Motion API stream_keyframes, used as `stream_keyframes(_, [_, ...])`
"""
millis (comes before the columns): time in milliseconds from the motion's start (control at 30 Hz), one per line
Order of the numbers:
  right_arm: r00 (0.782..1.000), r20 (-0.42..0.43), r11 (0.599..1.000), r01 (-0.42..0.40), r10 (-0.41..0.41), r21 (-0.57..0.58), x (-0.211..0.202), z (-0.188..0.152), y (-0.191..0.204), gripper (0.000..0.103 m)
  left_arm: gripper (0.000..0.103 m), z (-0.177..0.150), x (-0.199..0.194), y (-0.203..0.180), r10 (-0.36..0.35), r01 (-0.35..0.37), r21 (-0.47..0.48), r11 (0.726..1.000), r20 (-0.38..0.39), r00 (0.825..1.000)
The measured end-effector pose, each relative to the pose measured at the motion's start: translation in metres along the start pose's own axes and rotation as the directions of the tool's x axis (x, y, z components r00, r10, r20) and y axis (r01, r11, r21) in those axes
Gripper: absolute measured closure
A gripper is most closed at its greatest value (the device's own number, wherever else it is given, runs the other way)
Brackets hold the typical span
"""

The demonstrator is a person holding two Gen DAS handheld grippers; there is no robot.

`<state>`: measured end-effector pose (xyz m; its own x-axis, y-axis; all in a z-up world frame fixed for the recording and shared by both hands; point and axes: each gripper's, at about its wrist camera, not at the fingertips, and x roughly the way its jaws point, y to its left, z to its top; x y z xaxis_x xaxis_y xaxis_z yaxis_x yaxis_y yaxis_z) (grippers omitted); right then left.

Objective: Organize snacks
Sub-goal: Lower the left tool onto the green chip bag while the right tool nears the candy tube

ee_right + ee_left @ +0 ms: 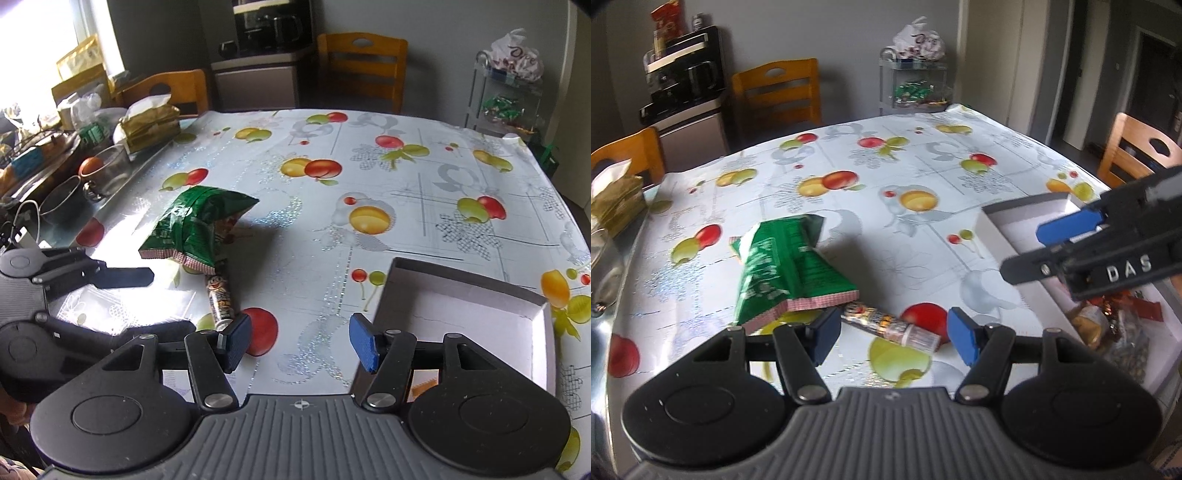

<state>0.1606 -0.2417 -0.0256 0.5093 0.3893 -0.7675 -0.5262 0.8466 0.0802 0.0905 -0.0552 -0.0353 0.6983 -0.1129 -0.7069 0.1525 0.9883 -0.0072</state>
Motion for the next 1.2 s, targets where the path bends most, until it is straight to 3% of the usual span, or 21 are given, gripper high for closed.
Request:
stream_keyframes(633, [0.997,-0.045,0.995,-0.062,0.058,-0.081,0.023,0.008,0.036,0.04,0.039,0.013,-0.012,0.056,0.094,-0.088,-0.11,0.99,0.05,0.994])
stream_keyframes(1200, [0.992,-0.093,0.984,-0.094,0.08,-0.151,0.048,0.016,0.061,0.038,0.039,0.048,0.015,0.08,0.153,-0.142,-0.136,0.98,0.073,0.986])
